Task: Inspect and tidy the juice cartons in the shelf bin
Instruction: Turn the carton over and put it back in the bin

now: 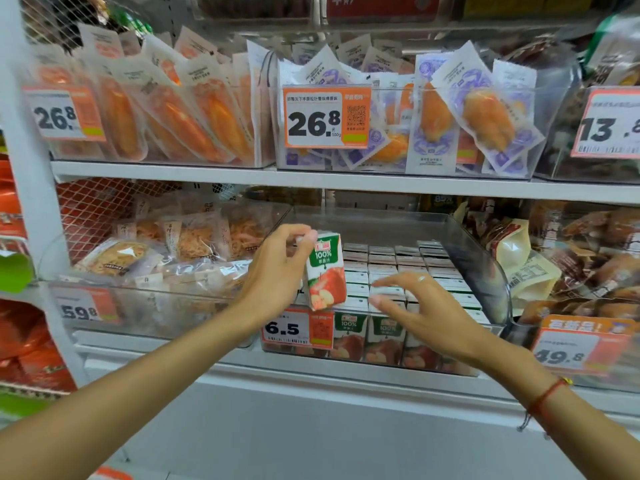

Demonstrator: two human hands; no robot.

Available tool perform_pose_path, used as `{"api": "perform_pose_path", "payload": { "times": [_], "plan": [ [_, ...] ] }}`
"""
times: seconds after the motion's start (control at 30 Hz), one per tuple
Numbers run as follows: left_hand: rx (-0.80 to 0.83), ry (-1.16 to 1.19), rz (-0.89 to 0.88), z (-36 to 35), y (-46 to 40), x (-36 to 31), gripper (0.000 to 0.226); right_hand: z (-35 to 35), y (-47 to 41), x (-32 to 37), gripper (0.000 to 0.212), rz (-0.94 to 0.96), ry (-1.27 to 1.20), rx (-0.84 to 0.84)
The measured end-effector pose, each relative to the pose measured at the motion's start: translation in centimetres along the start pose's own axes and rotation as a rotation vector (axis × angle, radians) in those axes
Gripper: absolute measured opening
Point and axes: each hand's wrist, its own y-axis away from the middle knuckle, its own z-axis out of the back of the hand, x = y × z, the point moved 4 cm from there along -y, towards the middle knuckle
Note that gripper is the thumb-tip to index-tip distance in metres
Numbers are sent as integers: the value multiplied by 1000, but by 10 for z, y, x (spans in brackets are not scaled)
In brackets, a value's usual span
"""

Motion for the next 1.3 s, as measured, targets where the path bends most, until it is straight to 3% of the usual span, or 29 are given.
{"api": "perform_pose_path", "payload": {
  "times": [0.17, 0.27, 0.5, 0.57, 0.67, 0.8, 0.97, 1.17, 1.3],
  "plan": [
    [5, 287, 212, 13, 57, -9, 27, -13, 11, 56, 46, -103, -516, 89],
    [10, 404, 293, 15, 80, -10, 33, -26, 19, 70, 24, -145, -683, 155],
    [70, 497, 332, 11, 103, 10, 42, -44, 30, 70, 20, -231, -856, 138],
    [157, 493, 333, 5, 107, 16, 41, -45, 30, 68, 21, -246, -874, 105],
    [229, 485, 328, 1, 109, 22, 23, -48, 32, 65, 25, -278, -874, 83],
    [195, 491, 356, 0, 110, 27, 21, -51, 35, 59, 25, -289, -851, 158],
    [95, 501, 402, 1, 108, 30, 24, -56, 43, 63, 36, -238, -802, 384],
    [21, 482, 343, 5, 107, 28, 20, -56, 42, 63, 40, -223, -779, 228],
    [-34, 482, 335, 8, 104, 34, 9, -56, 43, 61, 53, -175, -521, 61]
  ]
}}
